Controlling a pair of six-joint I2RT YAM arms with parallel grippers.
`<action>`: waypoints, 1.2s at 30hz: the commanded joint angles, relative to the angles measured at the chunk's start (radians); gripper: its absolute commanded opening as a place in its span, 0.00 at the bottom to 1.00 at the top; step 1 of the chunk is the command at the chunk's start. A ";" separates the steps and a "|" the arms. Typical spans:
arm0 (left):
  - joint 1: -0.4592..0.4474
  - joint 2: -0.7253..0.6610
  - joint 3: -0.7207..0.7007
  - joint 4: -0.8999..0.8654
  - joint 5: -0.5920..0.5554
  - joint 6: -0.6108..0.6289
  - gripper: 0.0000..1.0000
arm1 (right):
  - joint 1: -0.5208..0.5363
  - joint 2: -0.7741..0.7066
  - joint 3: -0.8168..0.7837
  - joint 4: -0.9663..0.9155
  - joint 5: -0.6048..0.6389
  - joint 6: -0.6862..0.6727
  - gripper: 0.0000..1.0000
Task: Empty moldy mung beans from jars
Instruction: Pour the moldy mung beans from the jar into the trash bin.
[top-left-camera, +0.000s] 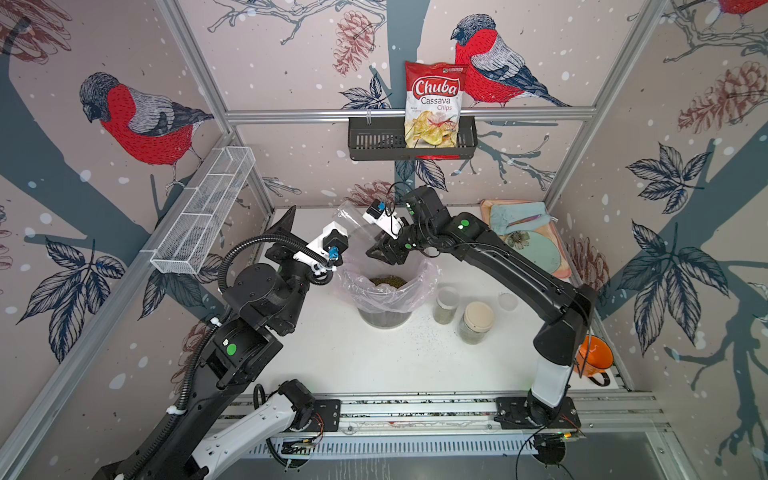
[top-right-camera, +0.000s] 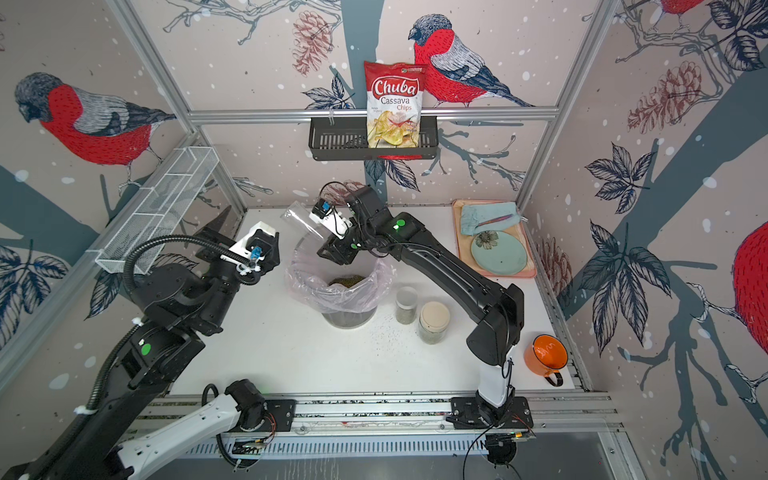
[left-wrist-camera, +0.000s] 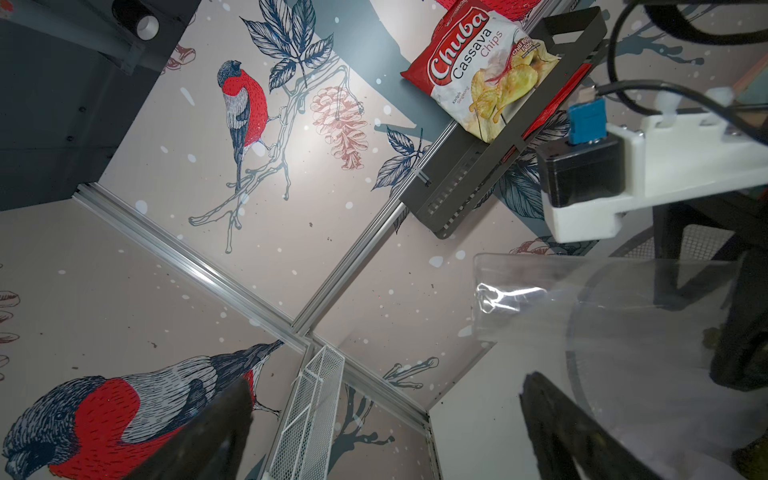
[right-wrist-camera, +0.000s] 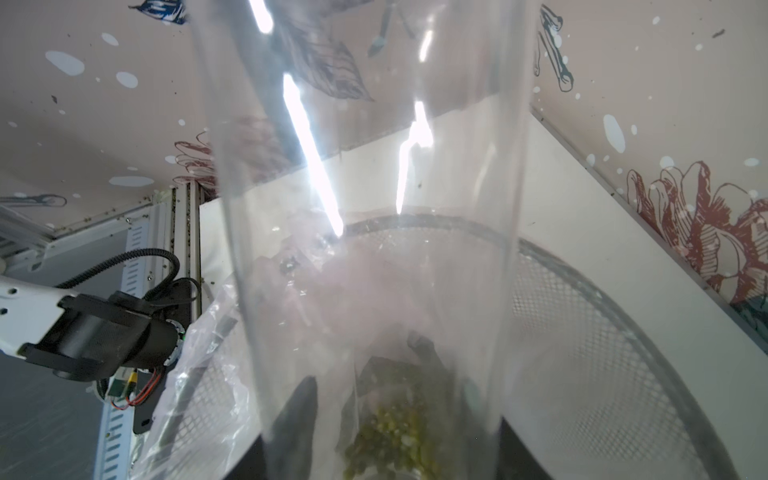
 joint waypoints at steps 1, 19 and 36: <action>0.001 0.006 0.020 0.077 0.002 -0.082 0.98 | 0.008 -0.066 -0.090 0.185 0.046 0.081 0.32; 0.002 0.028 -0.047 0.187 0.028 -0.216 0.98 | 0.047 -0.132 -0.359 0.665 0.297 0.181 0.30; 0.003 0.033 -0.071 0.295 -0.124 -0.237 0.98 | 0.121 -0.252 -0.620 0.974 0.465 0.199 0.27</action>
